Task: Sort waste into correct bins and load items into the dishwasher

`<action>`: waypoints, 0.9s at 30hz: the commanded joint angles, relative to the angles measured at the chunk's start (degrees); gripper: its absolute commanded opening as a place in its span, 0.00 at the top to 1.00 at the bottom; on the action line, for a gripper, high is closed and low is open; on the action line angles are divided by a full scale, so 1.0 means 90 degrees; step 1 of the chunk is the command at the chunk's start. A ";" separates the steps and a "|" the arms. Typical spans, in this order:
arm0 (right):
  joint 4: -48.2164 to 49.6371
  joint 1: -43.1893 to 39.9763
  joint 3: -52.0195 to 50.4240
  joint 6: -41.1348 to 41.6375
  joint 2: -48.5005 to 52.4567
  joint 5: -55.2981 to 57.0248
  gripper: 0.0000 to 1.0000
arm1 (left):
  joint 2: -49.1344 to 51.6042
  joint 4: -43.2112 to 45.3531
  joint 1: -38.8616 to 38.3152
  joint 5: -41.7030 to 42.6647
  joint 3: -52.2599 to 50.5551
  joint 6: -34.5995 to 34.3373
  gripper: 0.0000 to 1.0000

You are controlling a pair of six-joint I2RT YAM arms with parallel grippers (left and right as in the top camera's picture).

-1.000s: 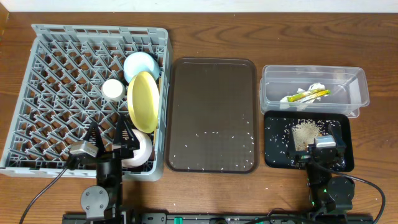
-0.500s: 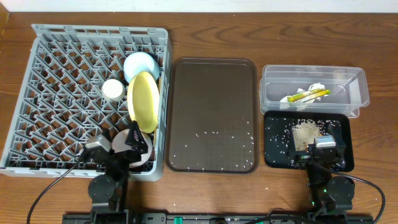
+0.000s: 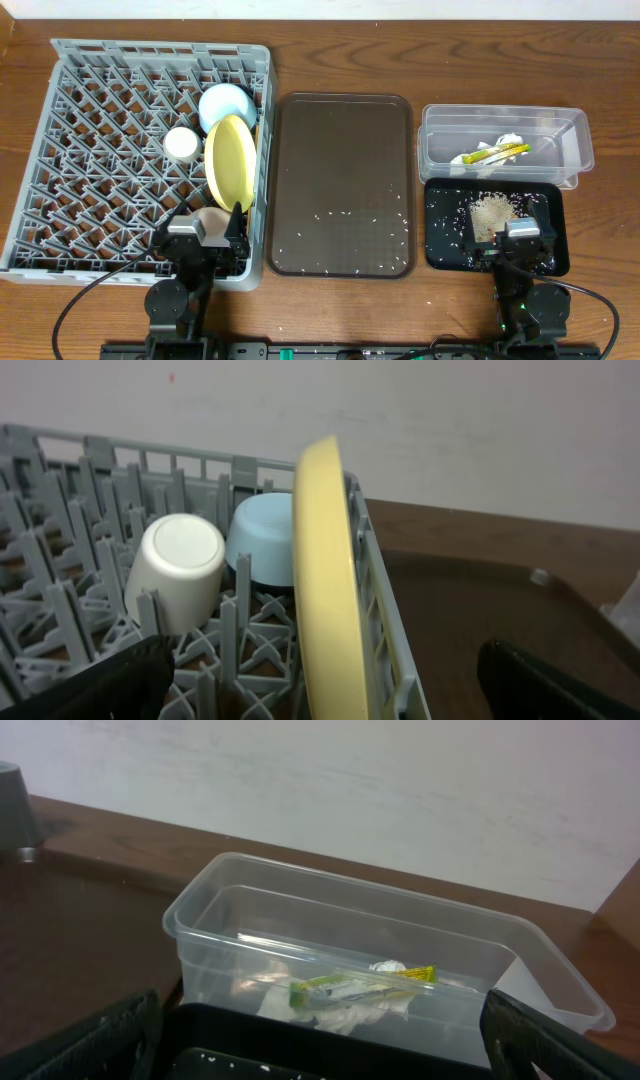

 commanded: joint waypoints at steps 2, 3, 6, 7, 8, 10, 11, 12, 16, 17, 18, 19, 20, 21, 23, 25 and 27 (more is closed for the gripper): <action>-0.0027 0.0044 -0.0010 -0.0073 -0.0041 -0.0022 0.01 | -0.0056 -0.0260 -0.0027 0.0291 -0.0078 0.0491 0.02; -0.0027 0.0044 -0.0010 -0.0073 -0.0041 -0.0022 0.01 | -0.0056 -0.0257 -0.0027 0.0272 -0.0078 0.0488 0.02; -0.0027 0.0044 -0.0010 -0.0070 -0.0041 -0.0022 0.01 | -0.0056 -0.0223 -0.0027 0.0233 -0.0078 0.0486 0.02; -0.0029 0.0044 -0.0010 -0.0073 -0.0041 -0.0022 0.01 | -0.0056 -0.0202 -0.0027 0.0214 -0.0078 0.0481 0.02; -0.0027 0.0044 -0.0010 -0.0073 -0.0041 -0.0022 0.01 | -0.0056 -0.0134 -0.0027 0.0170 -0.0078 0.0432 0.02; -0.0027 0.0044 -0.0010 -0.0073 -0.0041 -0.0022 0.01 | -0.0056 0.0226 -0.0027 0.0146 -0.0078 0.0367 0.02; -0.0027 0.0044 -0.0010 -0.0070 -0.0041 -0.0022 0.01 | -0.0056 0.0328 -0.0027 0.0146 -0.0078 0.0367 0.02; -0.0027 0.0044 -0.0010 -0.0070 -0.0041 -0.0022 0.01 | -0.0056 0.0537 -0.0027 0.0146 -0.0078 0.0367 0.02; -0.0027 0.0044 -0.0010 -0.0070 -0.0041 -0.0022 0.01 | -0.0056 0.0556 -0.0027 0.0095 -0.0078 0.0369 0.02; -0.0027 0.0044 -0.0010 -0.0070 -0.0041 -0.0022 0.01 | -0.0056 0.0478 -0.0027 0.0078 -0.0078 0.0367 0.02; -0.0029 0.0044 -0.0010 -0.0070 -0.0041 -0.0022 0.01 | -0.0056 0.0437 -0.0027 0.0073 -0.0078 0.0367 0.02; -0.0027 0.0044 -0.0010 -0.0070 -0.0041 -0.0022 0.01 | -0.0056 0.0432 -0.0027 0.0070 -0.0078 0.0369 0.02; -0.0027 0.0044 -0.0010 -0.0070 -0.0041 -0.0022 0.01 | -0.0056 0.0432 -0.0027 0.0068 -0.0078 0.0369 0.02; -0.0027 0.0044 -0.0010 -0.0070 -0.0041 -0.0022 0.01 | -0.0056 0.0420 -0.0027 0.0036 -0.0078 0.0369 0.02; -0.0027 0.0044 -0.0010 -0.0070 -0.0041 -0.0022 0.01 | -0.0056 0.0265 -0.0027 -0.0049 -0.0078 0.0369 0.02; -0.0027 0.0044 -0.0010 -0.0070 -0.0041 -0.0022 0.01 | -0.0056 0.0024 -0.0027 -0.0024 -0.0078 0.0364 0.02; -0.0027 0.0044 -0.0010 -0.0073 -0.0041 -0.0022 0.01 | -0.0056 -0.0005 -0.0027 0.0027 -0.0078 0.0367 0.02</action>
